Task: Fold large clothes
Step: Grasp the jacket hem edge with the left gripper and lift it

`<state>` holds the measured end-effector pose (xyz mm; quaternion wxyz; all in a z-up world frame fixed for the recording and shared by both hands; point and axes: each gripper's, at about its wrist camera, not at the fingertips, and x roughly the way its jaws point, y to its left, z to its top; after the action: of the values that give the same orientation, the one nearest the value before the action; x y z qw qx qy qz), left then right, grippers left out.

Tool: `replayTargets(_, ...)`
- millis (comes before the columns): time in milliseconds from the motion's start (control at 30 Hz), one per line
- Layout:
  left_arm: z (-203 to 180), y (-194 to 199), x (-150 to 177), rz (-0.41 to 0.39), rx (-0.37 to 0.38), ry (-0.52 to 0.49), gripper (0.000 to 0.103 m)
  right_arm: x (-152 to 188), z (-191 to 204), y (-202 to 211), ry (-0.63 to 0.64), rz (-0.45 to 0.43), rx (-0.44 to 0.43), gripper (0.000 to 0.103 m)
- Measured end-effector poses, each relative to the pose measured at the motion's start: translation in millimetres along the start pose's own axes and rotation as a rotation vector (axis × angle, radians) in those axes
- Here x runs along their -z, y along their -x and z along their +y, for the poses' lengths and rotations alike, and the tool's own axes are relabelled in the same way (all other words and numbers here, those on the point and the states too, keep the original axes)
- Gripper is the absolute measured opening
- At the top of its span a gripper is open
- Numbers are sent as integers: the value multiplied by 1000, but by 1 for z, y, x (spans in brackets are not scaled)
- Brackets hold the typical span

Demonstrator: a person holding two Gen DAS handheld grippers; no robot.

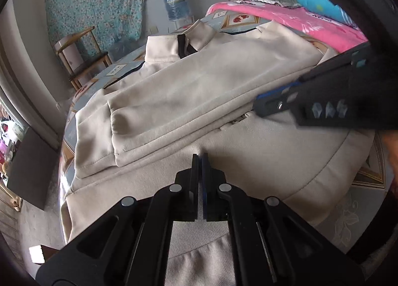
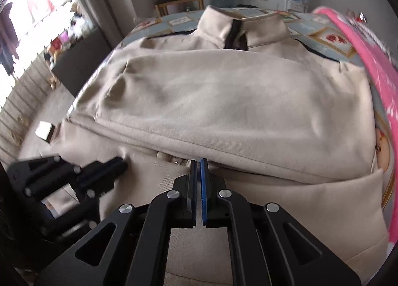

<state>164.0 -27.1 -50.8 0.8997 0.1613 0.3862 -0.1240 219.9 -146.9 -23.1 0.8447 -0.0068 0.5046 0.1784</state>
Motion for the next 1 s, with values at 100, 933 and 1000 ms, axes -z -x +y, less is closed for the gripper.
replayTargets(100, 6, -1, -1, 8, 29, 41, 2, 2, -24, 21, -71, -31, -32, 6)
replayTargets(933, 14, -2, -1, 30, 79, 125, 2, 36, -48, 58, -102, -45, -91, 30)
replayTargets(1000, 14, -3, -1, 32, 78, 133, 2, 41, -19, 40, -23, -4, -145, 30)
